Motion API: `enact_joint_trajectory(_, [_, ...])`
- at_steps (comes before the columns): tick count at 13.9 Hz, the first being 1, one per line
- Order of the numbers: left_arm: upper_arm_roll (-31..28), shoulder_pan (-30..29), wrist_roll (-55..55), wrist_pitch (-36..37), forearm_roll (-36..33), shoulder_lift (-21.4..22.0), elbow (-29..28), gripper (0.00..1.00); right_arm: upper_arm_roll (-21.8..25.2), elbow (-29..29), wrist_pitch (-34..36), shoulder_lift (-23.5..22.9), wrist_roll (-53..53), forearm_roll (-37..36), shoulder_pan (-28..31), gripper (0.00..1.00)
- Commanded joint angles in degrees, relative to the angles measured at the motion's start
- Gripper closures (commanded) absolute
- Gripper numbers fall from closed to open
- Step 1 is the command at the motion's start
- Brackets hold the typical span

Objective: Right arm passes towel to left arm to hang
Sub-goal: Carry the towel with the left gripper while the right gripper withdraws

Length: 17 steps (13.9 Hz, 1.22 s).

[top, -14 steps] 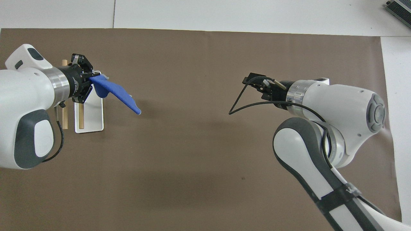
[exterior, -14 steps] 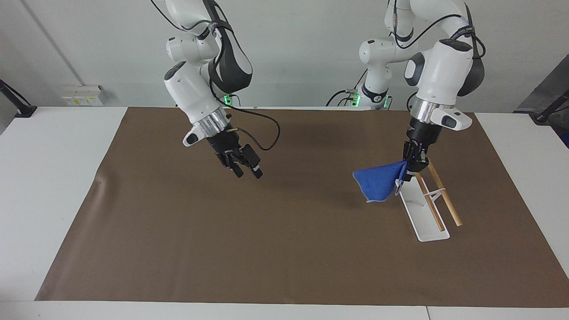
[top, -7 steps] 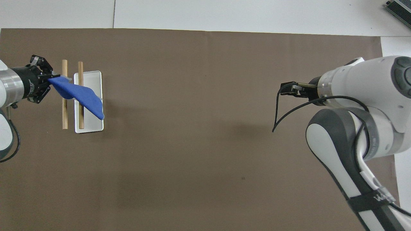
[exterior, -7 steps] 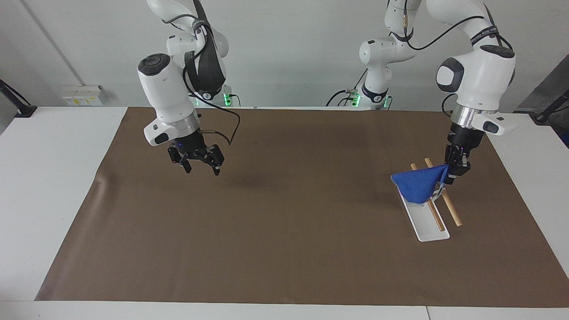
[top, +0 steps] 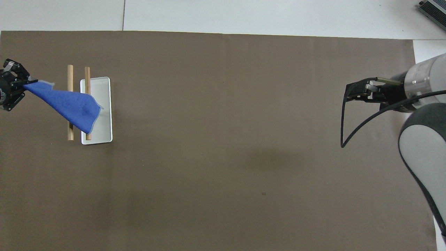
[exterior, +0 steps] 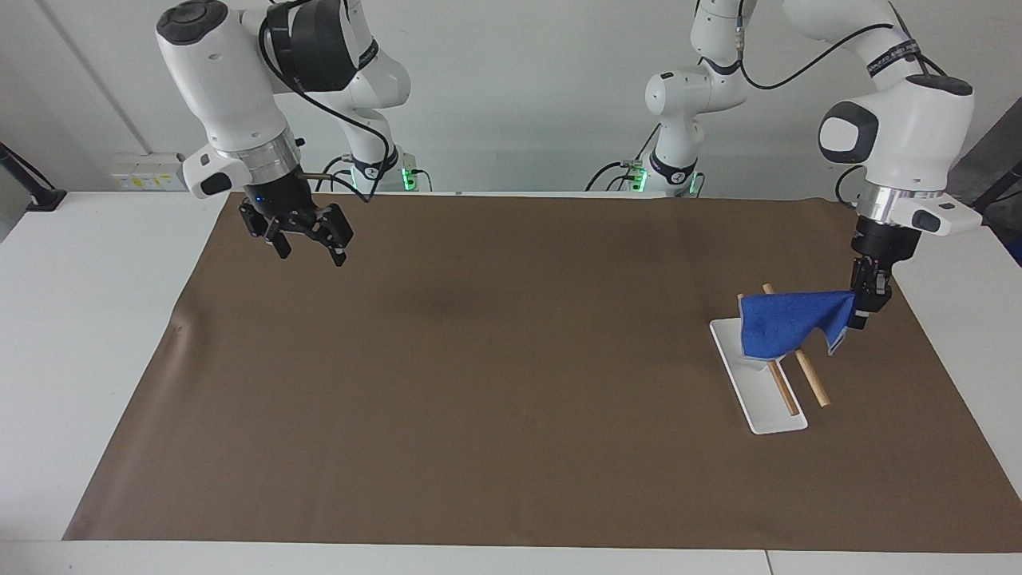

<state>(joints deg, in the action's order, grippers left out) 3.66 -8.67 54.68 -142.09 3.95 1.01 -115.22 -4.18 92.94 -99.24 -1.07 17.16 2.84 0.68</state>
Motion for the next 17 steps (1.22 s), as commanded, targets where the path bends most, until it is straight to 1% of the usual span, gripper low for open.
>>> enact_joint_trajectory(1, [-0.32,-0.04,-1.25,-2.31,0.36,-1.01,-0.62,1.0,1.36,-4.52,5.27,-0.51,-3.96,-1.34,0.73,0.0])
enact_joint_trajectory(4, [0.11,0.58,-0.72,-8.19,0.27,-3.47,-0.54,1.0,6.1,-7.68,10.97,-0.07,-7.82,-3.62,-0.93,0.0])
enact_joint_trajectory(6, [0.82,0.93,-0.81,-8.9,0.36,-4.17,0.16,1.0,9.79,-9.01,12.84,0.37,-10.73,-4.42,-2.17,0.0])
enact_joint_trajectory(7, [1.78,0.93,-0.81,-9.52,0.44,-4.52,0.78,1.0,9.89,-7.36,12.84,1.59,-10.83,-4.51,-2.26,0.0])
enact_joint_trajectory(9, [2.66,0.93,-0.81,-11.62,0.71,-5.66,1.92,1.0,9.89,-6.38,14.16,2.3,-10.83,-5.12,-2.26,0.0])
enact_joint_trajectory(11, [2.93,0.93,-0.89,-13.56,0.71,-8.38,4.55,1.0,9.8,-3.84,12.33,3.44,-10.83,-5.12,-2.26,0.0])
enact_joint_trajectory(13, [2.93,0.84,-0.89,-13.74,0.71,-11.81,8.67,1.0,9.72,-3.38,12.14,3.62,-10.74,-5.12,-2.26,0.0])
enact_joint_trajectory(16, [3.19,0.84,-0.98,-13.74,0.8,-12.26,9.22,1.0,9.45,-3.38,12.75,3.62,-11.01,-4.95,-2.26,0.0])
enact_joint_trajectory(17, [4.15,0.84,-0.9,-13.92,0.8,-12.35,9.31,1.0,9.45,-3.38,13.19,3.62,-11.09,-5.04,-2.26,0.0])
